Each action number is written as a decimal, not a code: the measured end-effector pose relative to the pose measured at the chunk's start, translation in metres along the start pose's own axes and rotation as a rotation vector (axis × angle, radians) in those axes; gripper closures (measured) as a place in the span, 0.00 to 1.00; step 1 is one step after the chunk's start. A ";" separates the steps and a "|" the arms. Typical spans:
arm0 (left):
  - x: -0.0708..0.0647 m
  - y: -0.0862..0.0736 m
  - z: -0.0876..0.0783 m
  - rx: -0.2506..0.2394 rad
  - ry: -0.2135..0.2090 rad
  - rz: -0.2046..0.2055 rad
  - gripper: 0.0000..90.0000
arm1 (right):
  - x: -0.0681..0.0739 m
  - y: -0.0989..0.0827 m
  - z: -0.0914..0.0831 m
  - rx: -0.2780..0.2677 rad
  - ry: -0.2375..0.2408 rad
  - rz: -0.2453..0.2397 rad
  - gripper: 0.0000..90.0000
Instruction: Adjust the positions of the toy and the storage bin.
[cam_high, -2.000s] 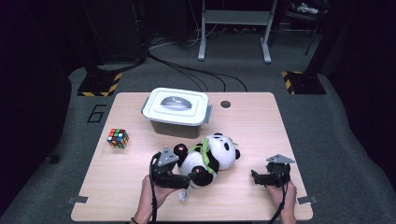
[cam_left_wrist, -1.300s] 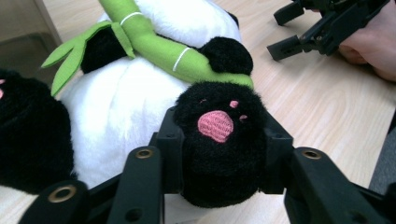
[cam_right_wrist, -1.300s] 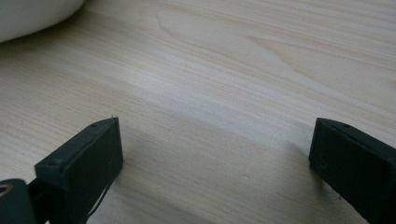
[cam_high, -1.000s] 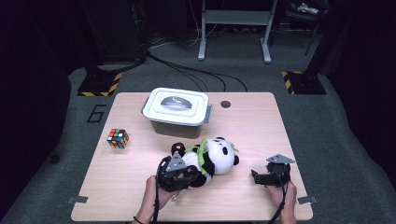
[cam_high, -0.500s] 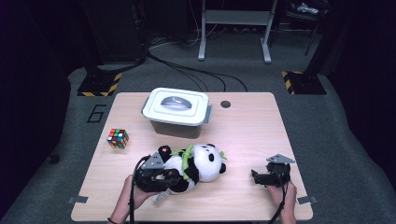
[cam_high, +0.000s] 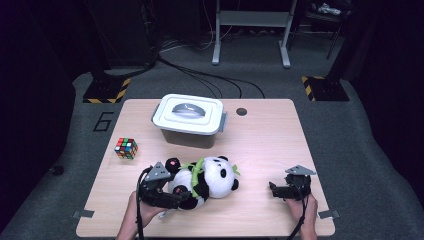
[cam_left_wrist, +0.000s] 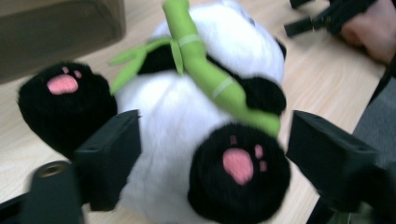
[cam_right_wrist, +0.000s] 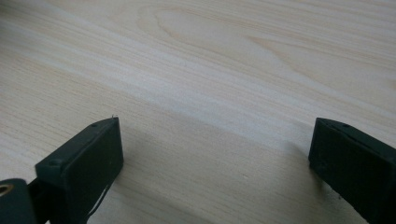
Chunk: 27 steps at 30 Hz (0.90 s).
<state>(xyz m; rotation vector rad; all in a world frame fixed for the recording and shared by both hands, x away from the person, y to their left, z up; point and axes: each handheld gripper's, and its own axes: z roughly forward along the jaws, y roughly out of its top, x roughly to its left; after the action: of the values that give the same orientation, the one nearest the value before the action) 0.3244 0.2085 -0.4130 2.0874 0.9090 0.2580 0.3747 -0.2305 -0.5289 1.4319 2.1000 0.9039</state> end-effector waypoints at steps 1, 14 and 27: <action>-0.002 0.004 0.002 0.004 0.010 0.001 0.16 | 0.000 0.000 0.000 0.000 0.000 0.000 0.03; -0.012 0.046 0.049 0.124 0.102 0.007 0.24 | 0.000 0.000 0.000 -0.001 -0.002 -0.001 0.03; 0.003 0.050 0.061 0.226 0.174 -0.002 0.51 | 0.000 0.000 0.000 -0.002 -0.001 -0.003 0.03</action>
<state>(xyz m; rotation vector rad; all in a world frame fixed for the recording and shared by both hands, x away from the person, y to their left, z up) 0.3806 0.1531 -0.4143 2.2984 1.0858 0.3545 0.3744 -0.2305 -0.5288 1.4282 2.0996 0.9035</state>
